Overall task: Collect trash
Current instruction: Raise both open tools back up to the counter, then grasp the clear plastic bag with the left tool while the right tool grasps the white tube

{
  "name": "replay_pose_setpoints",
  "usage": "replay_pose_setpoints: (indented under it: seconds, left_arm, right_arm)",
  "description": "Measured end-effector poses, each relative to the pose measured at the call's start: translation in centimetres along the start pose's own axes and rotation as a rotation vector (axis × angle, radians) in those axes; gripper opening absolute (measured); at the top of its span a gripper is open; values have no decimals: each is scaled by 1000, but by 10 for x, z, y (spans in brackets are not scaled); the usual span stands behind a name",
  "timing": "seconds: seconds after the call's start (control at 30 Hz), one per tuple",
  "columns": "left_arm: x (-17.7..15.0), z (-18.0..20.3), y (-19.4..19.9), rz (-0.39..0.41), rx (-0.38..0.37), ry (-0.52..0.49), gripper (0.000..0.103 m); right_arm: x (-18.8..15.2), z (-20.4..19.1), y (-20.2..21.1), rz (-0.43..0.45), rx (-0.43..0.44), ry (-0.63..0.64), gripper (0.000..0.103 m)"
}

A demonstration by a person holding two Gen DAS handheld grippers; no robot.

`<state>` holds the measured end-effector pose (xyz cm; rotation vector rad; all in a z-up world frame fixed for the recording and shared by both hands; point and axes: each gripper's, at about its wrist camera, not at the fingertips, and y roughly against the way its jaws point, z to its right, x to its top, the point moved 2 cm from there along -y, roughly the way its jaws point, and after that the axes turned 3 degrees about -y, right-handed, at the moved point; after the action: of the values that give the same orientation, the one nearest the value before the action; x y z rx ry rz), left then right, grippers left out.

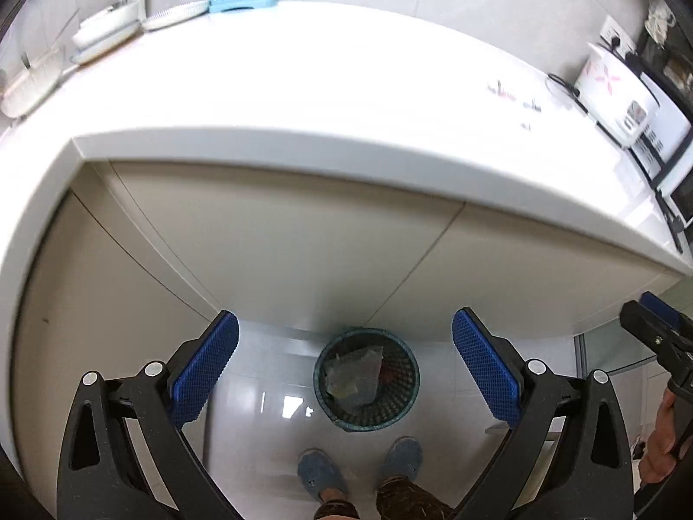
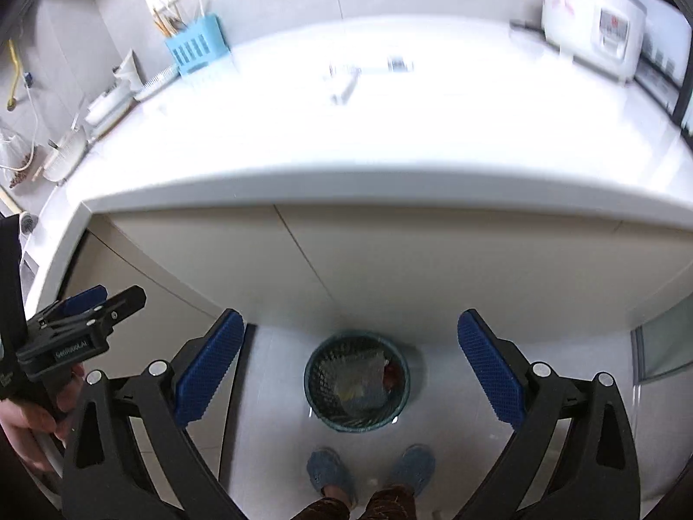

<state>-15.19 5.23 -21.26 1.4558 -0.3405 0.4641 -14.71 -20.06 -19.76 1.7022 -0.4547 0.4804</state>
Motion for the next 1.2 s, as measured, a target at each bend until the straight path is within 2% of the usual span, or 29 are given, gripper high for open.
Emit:
replay_pose_setpoints:
  seconds: [0.13, 0.23, 0.33, 0.43, 0.57, 0.7, 0.87, 1.03, 1.2]
  left_arm:
    - [35, 4, 39, 61, -28, 2, 97]
    - [62, 11, 62, 83, -28, -32, 97]
    - [88, 20, 84, 117, -46, -61, 97]
    - [109, 21, 100, 124, -53, -70, 97]
    - [129, 31, 101, 120, -59, -80, 97]
    - [143, 37, 79, 90, -78, -73, 97]
    - [165, 43, 50, 71, -40, -46, 97]
    - [184, 49, 20, 47, 11, 15, 97]
    - [193, 57, 0, 23, 61, 93, 97]
  right_arm:
    - [39, -9, 45, 86, -31, 26, 95]
    - [67, -16, 71, 154, -54, 56, 95]
    - [92, -20, 92, 199, -41, 59, 95]
    - [113, -23, 102, 202, 17, 67, 95]
    - [143, -25, 99, 206, 14, 149, 95]
    - [170, -24, 75, 182, 14, 253, 95]
    - [213, -22, 25, 98, 53, 440, 89]
    - [243, -21, -46, -45, 85, 630, 79]
    - [257, -19, -108, -200, 150, 725, 73]
